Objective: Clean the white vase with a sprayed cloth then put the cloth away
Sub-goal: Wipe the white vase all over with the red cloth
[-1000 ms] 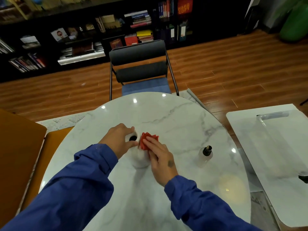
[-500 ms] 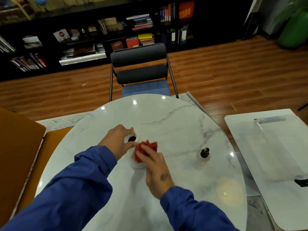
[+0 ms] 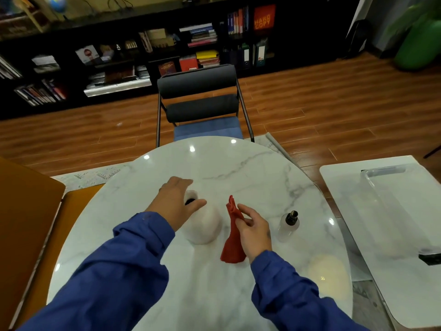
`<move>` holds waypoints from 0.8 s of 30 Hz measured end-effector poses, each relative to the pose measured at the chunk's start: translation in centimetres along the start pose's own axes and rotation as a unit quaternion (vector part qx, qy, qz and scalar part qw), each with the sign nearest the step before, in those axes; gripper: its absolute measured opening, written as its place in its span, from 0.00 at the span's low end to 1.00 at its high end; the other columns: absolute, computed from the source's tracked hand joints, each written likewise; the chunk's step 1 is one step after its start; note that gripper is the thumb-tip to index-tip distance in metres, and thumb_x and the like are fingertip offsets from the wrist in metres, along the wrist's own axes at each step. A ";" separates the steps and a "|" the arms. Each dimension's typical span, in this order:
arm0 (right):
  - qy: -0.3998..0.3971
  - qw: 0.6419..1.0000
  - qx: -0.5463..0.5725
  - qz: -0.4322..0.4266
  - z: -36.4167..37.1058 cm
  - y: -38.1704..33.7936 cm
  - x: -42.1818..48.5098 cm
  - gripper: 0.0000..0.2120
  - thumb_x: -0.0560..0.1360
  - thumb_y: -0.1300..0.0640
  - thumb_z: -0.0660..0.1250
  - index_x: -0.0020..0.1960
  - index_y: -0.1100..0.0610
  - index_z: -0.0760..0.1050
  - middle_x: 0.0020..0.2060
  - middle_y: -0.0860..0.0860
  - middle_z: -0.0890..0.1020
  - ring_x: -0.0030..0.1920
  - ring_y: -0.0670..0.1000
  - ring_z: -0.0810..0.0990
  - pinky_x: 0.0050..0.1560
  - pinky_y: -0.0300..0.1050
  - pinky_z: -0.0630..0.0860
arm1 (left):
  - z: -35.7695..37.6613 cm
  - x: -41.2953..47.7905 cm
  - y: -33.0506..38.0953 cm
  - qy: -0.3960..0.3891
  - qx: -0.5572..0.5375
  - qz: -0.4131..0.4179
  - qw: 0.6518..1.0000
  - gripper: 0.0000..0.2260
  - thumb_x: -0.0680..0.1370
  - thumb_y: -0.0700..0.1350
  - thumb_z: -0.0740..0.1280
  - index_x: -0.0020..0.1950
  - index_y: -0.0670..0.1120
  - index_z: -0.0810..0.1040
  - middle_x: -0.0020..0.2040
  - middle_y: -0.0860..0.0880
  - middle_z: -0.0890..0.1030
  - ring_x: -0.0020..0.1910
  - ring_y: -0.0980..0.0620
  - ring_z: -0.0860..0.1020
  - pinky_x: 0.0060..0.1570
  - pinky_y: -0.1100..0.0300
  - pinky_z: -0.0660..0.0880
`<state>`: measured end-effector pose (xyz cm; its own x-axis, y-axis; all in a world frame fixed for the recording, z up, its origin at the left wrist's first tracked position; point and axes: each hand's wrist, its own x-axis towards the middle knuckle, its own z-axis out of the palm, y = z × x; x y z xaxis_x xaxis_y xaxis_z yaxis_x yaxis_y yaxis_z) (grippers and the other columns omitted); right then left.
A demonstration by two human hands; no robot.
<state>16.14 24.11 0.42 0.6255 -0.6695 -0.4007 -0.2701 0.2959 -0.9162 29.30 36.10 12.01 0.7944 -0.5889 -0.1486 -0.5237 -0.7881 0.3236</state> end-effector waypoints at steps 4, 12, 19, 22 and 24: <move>-0.038 0.997 -0.022 -0.063 1.5 -0.4 -1.2 0.17 0.76 0.62 0.65 0.57 0.44 0.80 0.53 0.41 0.82 0.54 0.43 0.80 0.51 0.31 0.76 | -0.7 -0.3 -1.1 -0.063 0.010 0.043 0.997 0.26 0.75 0.50 0.68 0.72 0.49 0.68 0.67 0.49 0.72 0.63 0.47 0.72 0.65 0.57 0.69; -0.092 0.974 -0.133 -0.159 4.0 -3.3 1.7 0.19 0.78 0.66 0.59 0.60 0.49 0.80 0.57 0.46 0.82 0.60 0.45 0.79 0.57 0.20 0.66 | -0.2 0.0 -1.0 -0.027 0.028 0.020 0.999 0.22 0.74 0.52 0.69 0.67 0.47 0.73 0.59 0.46 0.75 0.58 0.46 0.74 0.54 0.64 0.65; -0.064 0.909 -0.228 -0.344 3.8 1.7 -2.9 0.27 0.74 0.68 0.59 0.68 0.48 0.74 0.65 0.33 0.70 0.57 0.49 0.74 0.62 0.43 0.74 | 1.0 0.7 -1.1 0.006 0.023 -0.034 0.999 0.15 0.75 0.56 0.67 0.55 0.47 0.79 0.52 0.44 0.75 0.52 0.45 0.75 0.48 0.61 0.68; -0.053 0.958 -0.160 -0.233 4.8 -1.3 -0.1 0.21 0.80 0.63 0.57 0.66 0.45 0.76 0.54 0.39 0.74 0.54 0.49 0.75 0.59 0.51 0.77 | 1.1 0.7 -0.8 0.008 0.036 -0.050 0.998 0.18 0.74 0.59 0.65 0.55 0.47 0.79 0.52 0.44 0.76 0.52 0.45 0.74 0.48 0.60 0.67; -0.071 0.961 -0.186 -0.192 4.9 -3.2 1.0 0.21 0.80 0.61 0.56 0.65 0.42 0.75 0.54 0.48 0.76 0.55 0.51 0.75 0.60 0.46 0.75 | 1.1 0.5 -0.3 0.014 0.032 -0.067 0.997 0.21 0.74 0.59 0.66 0.57 0.45 0.78 0.53 0.44 0.76 0.53 0.44 0.74 0.48 0.60 0.67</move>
<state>21.24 25.86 2.94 0.8177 -0.5734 -0.0515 -0.2255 -0.2366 -0.9451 29.49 35.88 10.83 0.8669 -0.4723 -0.1594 -0.4296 -0.8701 0.2416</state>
